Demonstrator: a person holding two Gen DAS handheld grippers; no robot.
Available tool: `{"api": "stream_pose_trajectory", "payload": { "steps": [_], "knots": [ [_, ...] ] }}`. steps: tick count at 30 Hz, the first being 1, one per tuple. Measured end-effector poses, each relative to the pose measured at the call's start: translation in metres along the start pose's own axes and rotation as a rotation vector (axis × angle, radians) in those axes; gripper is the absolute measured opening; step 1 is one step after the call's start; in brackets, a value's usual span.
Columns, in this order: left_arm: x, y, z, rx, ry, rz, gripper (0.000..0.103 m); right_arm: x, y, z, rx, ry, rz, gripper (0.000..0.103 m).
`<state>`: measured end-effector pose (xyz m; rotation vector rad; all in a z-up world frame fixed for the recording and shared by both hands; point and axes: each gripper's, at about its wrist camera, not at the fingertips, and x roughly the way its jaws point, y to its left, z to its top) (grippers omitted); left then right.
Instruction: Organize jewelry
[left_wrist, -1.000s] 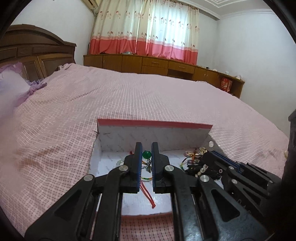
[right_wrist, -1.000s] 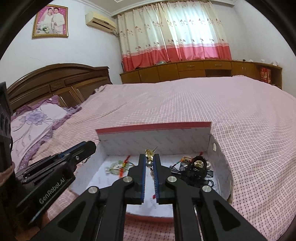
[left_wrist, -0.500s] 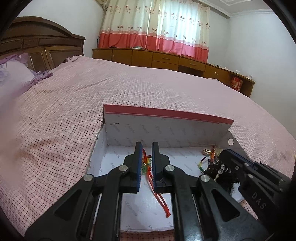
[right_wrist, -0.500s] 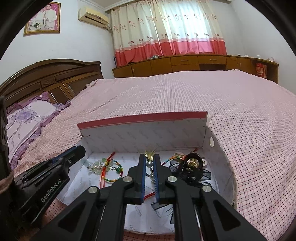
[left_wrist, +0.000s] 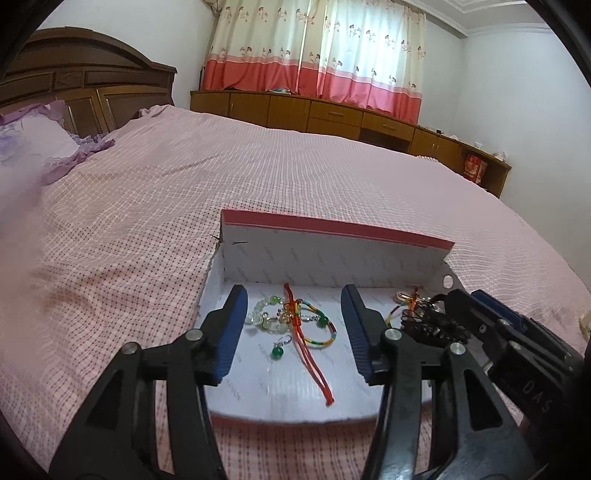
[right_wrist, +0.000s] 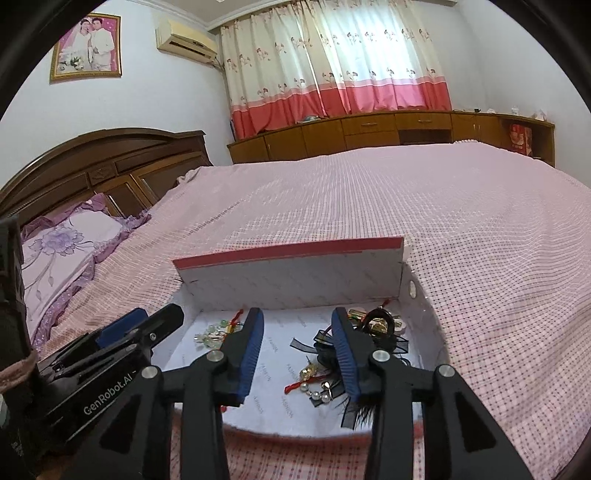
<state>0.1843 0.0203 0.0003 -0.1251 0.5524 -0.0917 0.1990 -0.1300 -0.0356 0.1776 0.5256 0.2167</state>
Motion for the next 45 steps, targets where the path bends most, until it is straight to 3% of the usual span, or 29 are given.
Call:
{"api": "stream_pose_trajectory", "payload": {
  "steps": [17, 31, 45],
  "knots": [
    [-0.069, -0.002, -0.016, -0.023, 0.064, 0.026, 0.058, -0.087, 0.003, -0.017, 0.030, 0.041, 0.013, 0.069],
    [-0.095, -0.016, -0.040, 0.004, 0.124, 0.041, 0.060, -0.127, -0.002, -0.046, 0.023, 0.100, -0.019, 0.070],
    [-0.099, -0.024, -0.051, 0.019, 0.139, 0.048, 0.059, -0.134, -0.005, -0.055, 0.036, 0.120, -0.029, 0.070]
  ]
}}
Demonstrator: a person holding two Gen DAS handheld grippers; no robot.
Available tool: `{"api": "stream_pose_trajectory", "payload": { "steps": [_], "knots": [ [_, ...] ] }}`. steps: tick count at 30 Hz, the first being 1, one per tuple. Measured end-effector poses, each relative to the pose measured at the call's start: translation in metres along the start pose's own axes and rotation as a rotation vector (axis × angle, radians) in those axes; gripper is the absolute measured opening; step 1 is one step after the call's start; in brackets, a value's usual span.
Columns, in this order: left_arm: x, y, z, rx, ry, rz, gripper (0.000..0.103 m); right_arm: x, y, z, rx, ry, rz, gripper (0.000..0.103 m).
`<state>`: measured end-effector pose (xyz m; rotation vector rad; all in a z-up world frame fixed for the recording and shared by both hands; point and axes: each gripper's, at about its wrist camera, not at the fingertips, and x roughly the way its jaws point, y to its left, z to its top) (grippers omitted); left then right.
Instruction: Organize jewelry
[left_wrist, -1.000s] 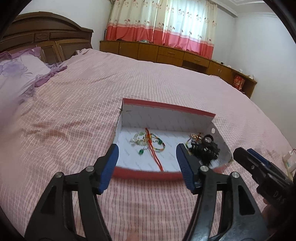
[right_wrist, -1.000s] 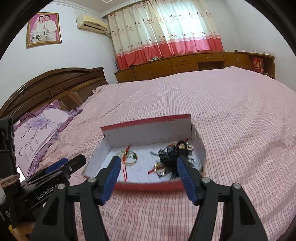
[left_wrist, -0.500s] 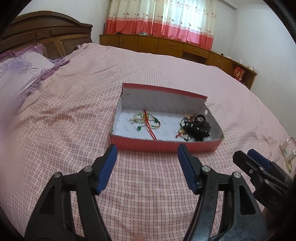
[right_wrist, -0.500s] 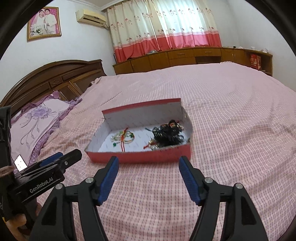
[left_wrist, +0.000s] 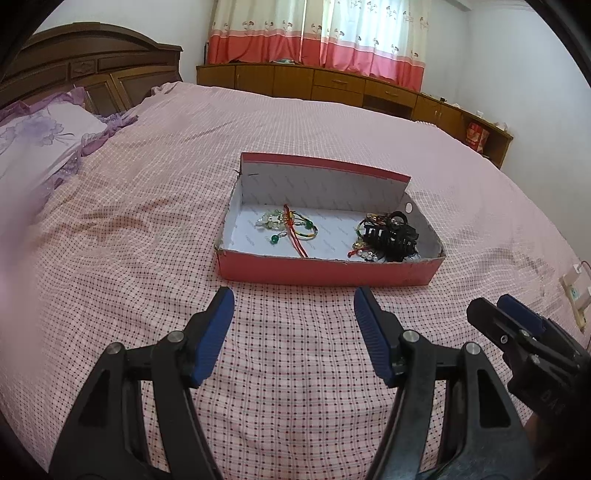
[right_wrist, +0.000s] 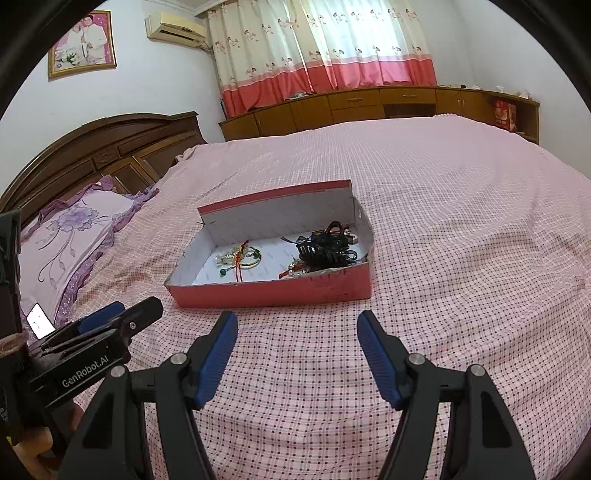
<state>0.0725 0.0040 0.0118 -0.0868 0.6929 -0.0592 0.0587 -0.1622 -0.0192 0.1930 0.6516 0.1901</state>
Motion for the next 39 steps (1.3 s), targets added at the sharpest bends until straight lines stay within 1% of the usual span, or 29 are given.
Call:
{"api": "stream_pose_trajectory", "payload": {
  "steps": [39],
  "knots": [
    [0.0031, 0.0004, -0.0006, -0.005, 0.008, -0.003, 0.059, 0.0001, 0.0025, 0.0028, -0.004, -0.005, 0.000, 0.070]
  ]
}}
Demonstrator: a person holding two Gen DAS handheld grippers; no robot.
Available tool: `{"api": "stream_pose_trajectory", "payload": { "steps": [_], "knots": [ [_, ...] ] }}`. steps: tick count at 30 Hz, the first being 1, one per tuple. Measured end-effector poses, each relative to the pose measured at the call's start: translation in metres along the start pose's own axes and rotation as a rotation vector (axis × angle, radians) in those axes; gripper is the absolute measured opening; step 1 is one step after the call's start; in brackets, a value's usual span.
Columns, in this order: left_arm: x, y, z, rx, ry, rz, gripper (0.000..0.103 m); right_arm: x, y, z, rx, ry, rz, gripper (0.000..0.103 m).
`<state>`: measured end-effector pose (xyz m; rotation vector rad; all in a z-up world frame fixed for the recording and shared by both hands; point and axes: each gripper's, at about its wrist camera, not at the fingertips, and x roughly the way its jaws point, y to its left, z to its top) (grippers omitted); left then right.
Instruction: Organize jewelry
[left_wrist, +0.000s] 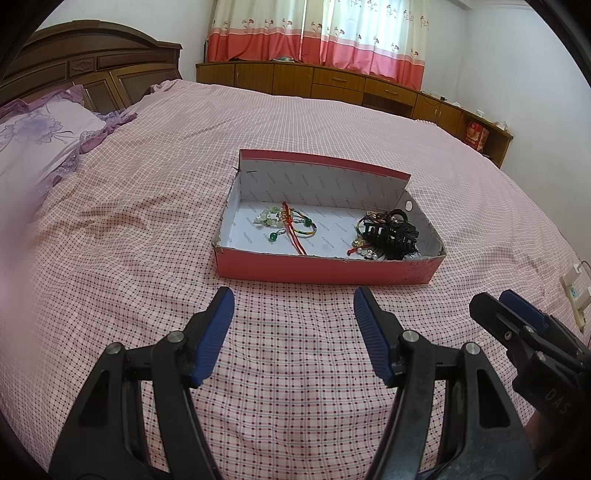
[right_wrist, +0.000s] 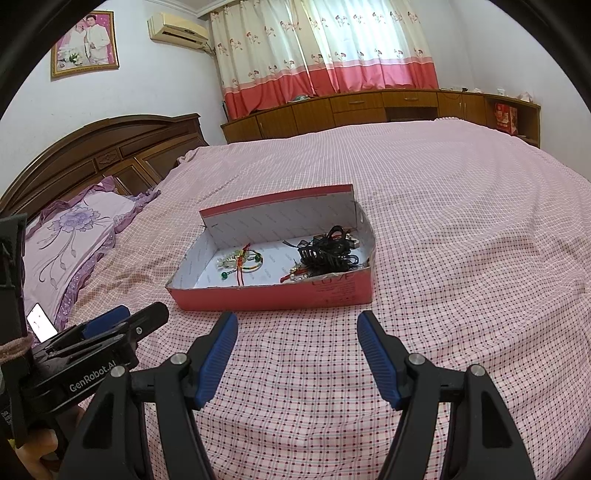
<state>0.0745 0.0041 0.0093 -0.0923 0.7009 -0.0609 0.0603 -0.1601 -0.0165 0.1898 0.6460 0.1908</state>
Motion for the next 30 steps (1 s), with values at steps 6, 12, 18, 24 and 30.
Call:
{"api": "stream_pose_trajectory", "payload": {
  "steps": [6, 12, 18, 24, 30],
  "knots": [
    [-0.0001, -0.0004, 0.0003, 0.000, -0.003, 0.000, 0.059, 0.0006, 0.0011, 0.0028, 0.000, 0.000, 0.002, 0.070],
    [-0.0001, -0.0002, 0.0005, 0.000, -0.003, 0.000, 0.059, 0.0003, 0.0012, 0.0020, 0.000, 0.000, 0.002, 0.070],
    [-0.0001, -0.0002, 0.0005, 0.000, -0.002, 0.001, 0.059, -0.0001, 0.0014, 0.0021, -0.001, -0.001, 0.002, 0.070],
    [-0.0001, -0.0002, 0.0005, 0.000, -0.003, 0.000, 0.059, 0.0014, 0.0034, 0.0046, -0.003, -0.005, 0.003, 0.070],
    [-0.0003, -0.0004, 0.0006, 0.000, -0.003, 0.001, 0.059, 0.0012, 0.0032, 0.0043, -0.004, -0.005, 0.002, 0.070]
  ]
}}
